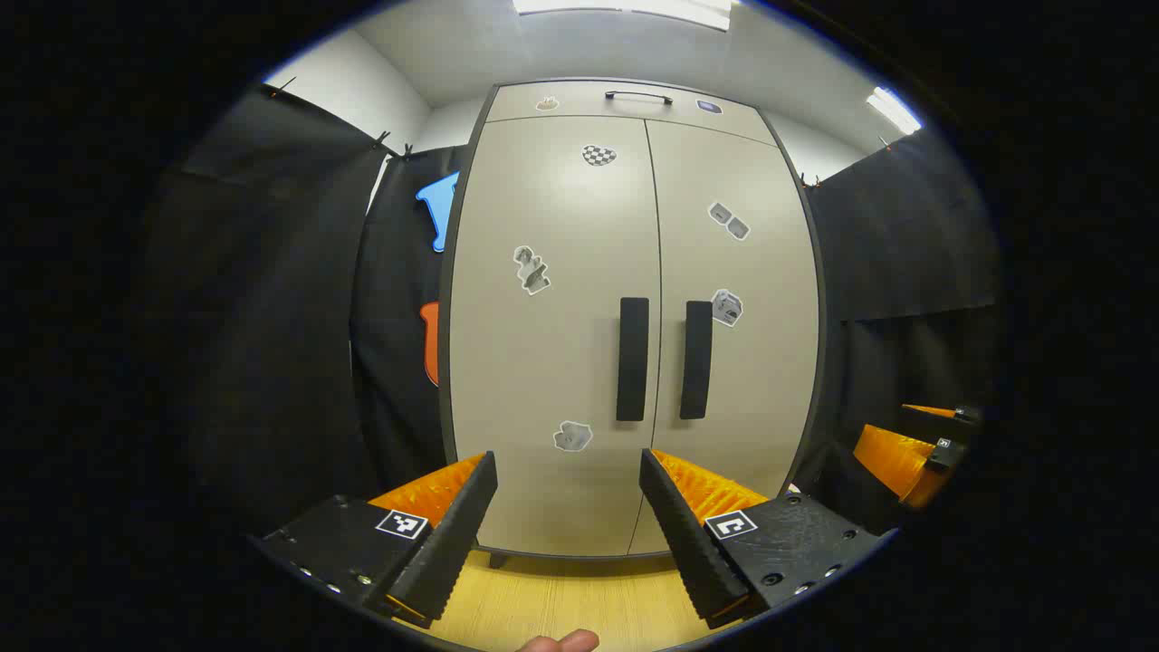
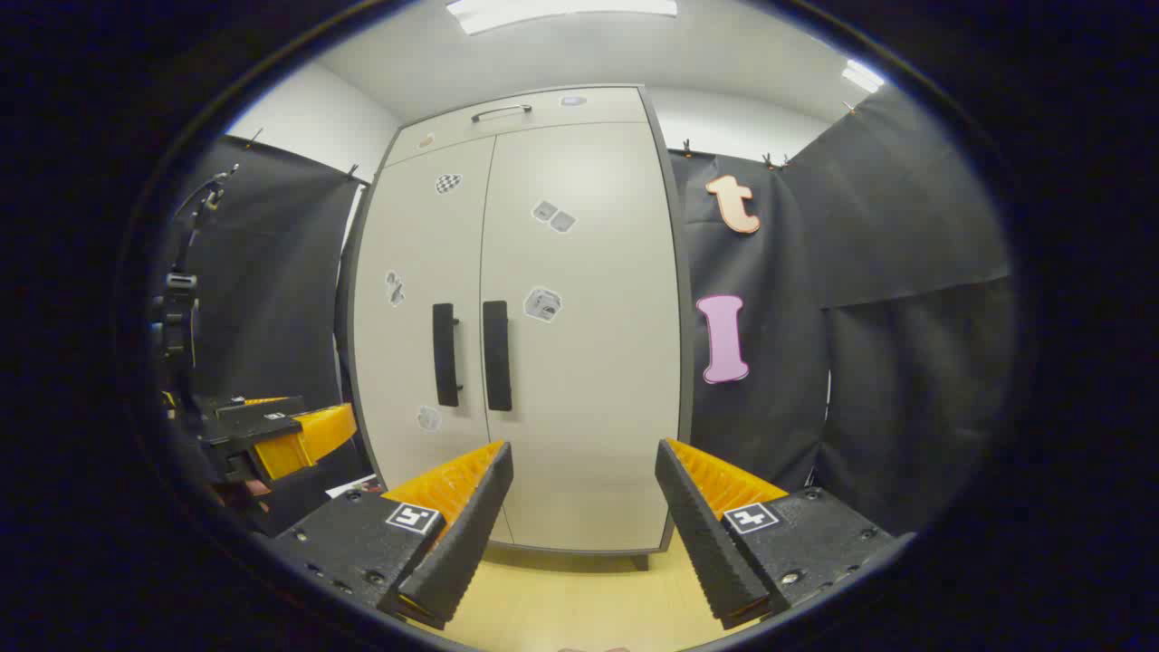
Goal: Open the right door of the double-door shoe cabinet with the right hand, and open the left door with the left hand.
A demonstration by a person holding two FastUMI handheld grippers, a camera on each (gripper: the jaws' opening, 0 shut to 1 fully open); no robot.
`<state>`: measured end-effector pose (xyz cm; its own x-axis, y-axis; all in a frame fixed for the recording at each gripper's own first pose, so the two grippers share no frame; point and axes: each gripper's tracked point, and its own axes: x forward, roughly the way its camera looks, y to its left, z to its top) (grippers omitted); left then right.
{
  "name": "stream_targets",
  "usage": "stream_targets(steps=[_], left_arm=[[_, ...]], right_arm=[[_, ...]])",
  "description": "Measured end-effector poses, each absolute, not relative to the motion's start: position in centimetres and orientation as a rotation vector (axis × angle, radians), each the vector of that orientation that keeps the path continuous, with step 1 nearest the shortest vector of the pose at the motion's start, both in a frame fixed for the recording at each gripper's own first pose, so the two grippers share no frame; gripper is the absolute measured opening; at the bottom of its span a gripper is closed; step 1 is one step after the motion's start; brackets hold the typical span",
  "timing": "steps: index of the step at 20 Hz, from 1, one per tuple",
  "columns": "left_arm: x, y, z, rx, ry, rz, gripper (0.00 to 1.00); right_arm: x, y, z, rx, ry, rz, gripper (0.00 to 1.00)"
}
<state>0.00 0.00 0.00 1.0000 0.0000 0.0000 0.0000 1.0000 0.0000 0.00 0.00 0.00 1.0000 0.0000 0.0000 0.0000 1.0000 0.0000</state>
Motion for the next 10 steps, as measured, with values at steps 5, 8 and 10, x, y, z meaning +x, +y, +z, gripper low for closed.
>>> stream_targets(steps=[5, 8, 10], left_arm=[[0.5, 1.1, 0.2, -0.019, -0.03, -0.002, 0.95], [0.8, 1.2, 0.3, -0.022, -0.022, -0.015, 0.95], [0.6, 1.2, 0.4, -0.017, -0.028, -0.025, 0.95]], right_arm=[[0.1, 0.6, 0.1, -0.032, -0.015, -0.021, 0.99], [0.3, 1.6, 0.1, -0.03, -0.014, -0.012, 0.99], [0.3, 1.8, 0.2, -0.032, -0.019, -0.015, 0.99]])
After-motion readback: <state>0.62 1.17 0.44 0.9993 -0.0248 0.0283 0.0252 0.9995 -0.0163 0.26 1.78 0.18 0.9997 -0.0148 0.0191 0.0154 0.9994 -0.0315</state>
